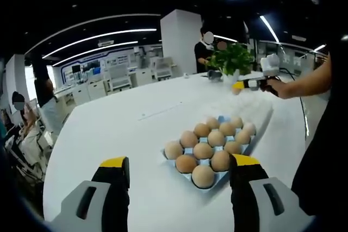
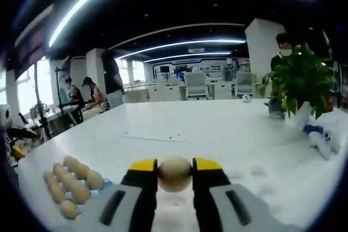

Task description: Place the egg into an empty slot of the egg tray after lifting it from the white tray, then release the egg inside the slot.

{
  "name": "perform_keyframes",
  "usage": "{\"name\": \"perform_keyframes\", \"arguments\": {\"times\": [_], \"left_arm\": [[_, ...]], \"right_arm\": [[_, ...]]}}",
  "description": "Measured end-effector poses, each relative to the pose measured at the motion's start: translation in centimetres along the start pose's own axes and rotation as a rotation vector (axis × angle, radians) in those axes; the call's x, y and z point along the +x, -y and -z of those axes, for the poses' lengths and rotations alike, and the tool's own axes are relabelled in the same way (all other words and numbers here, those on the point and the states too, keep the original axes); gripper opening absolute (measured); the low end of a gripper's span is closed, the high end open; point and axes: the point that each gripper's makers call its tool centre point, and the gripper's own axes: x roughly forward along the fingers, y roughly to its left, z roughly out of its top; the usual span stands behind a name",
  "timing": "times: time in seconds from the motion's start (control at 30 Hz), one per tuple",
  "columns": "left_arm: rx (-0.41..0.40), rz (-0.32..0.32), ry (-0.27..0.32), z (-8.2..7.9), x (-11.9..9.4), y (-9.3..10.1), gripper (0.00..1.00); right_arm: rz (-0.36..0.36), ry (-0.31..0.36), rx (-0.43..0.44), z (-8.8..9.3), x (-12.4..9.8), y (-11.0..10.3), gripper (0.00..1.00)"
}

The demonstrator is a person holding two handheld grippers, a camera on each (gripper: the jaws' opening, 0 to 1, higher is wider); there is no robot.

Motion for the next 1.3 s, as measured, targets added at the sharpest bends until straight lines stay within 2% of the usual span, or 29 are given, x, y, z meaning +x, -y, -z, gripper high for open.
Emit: {"name": "perform_keyframes", "arguments": {"times": [0.47, 0.73, 0.97, 1.3], "left_arm": [[0.007, -0.002, -0.007, 0.1, -0.1, 0.0, 0.76], [0.008, -0.008, -0.008, 0.1, -0.3, -0.1, 0.76], [0.009, -0.01, -0.007, 0.0, -0.2, -0.1, 0.76], [0.004, -0.012, -0.01, 0.2, -0.4, -0.1, 0.76]], "right_arm": [[-0.162, -0.041, -0.03, 1.5, 1.4, -5.8, 0.23], [-0.22, -0.056, -0.027, 2.3, 2.1, -8.4, 0.23], [-0.253, -0.079, -0.041, 3.4, 2.7, -9.9, 0.23], [-0.27, -0.114, -0.031, 5.0, 3.3, -10.9, 0.23]]}}
